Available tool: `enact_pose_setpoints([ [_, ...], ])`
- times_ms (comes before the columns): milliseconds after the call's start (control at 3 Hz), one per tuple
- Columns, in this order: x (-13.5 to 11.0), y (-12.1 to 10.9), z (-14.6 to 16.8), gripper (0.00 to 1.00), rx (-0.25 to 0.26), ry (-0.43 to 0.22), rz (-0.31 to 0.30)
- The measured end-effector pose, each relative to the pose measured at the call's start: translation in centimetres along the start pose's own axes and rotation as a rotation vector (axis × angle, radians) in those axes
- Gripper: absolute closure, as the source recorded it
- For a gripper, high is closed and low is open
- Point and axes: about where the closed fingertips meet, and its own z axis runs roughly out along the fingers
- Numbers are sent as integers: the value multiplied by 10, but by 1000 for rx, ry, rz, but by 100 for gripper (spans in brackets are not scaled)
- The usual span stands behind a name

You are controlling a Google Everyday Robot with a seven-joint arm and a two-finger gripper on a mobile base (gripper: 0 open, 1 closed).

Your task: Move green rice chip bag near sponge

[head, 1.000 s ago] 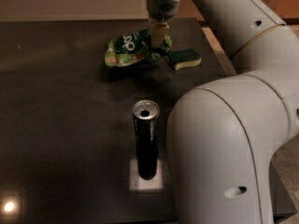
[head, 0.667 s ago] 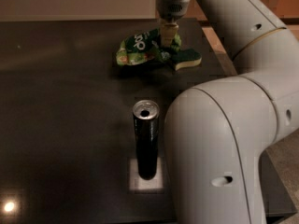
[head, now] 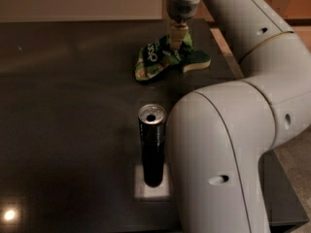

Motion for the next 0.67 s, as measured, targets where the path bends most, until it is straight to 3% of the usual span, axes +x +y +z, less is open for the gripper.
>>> enact_pose_setpoints([
  [333, -3, -6, 4, 0, 20, -7, -1],
  [667, -5, -11, 8, 0, 35, -13, -2],
])
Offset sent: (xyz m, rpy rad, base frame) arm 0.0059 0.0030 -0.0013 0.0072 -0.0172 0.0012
